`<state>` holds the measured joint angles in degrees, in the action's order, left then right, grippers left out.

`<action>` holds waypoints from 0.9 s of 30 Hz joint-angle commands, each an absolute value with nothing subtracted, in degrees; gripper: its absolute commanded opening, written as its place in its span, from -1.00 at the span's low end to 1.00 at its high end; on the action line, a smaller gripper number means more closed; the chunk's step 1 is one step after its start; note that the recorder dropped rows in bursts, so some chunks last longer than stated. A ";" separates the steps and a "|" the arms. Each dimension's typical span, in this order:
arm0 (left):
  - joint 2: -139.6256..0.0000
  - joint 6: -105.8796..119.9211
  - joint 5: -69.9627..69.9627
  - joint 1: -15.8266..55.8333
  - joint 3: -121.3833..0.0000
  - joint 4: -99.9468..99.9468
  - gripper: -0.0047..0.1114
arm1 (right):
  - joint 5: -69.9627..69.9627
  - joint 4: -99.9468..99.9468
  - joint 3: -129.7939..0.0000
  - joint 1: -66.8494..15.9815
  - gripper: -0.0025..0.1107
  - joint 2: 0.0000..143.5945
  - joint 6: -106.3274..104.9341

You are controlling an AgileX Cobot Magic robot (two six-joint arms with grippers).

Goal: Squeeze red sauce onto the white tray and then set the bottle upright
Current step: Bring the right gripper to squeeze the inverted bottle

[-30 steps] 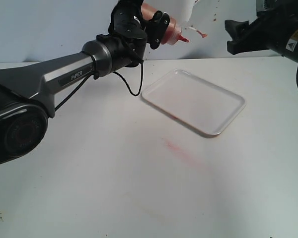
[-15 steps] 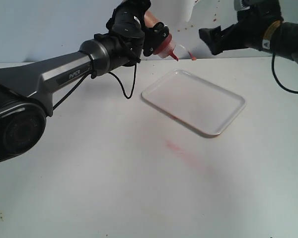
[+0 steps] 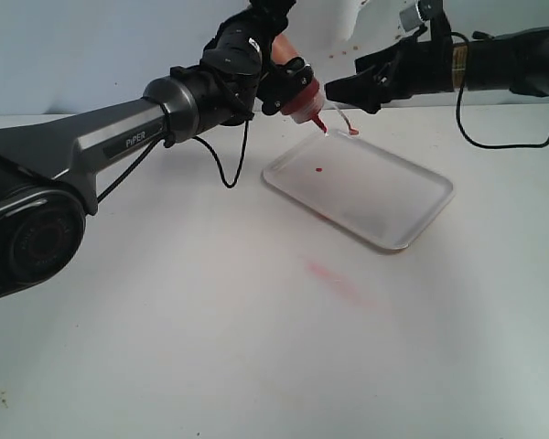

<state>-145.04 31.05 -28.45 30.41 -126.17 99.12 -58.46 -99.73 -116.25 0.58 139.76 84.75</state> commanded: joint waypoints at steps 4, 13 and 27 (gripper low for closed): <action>-144.07 31.43 -28.68 30.22 -127.27 99.95 -0.92 | -57.58 -99.95 -120.08 -0.09 0.87 143.06 84.00; -144.07 33.01 -28.68 30.22 -127.27 99.95 -0.92 | -48.51 -99.95 -120.08 -5.22 0.87 143.06 78.56; -144.07 33.57 -27.35 29.96 -127.27 99.95 -0.92 | -41.42 -98.24 -120.08 -7.42 0.87 143.06 76.92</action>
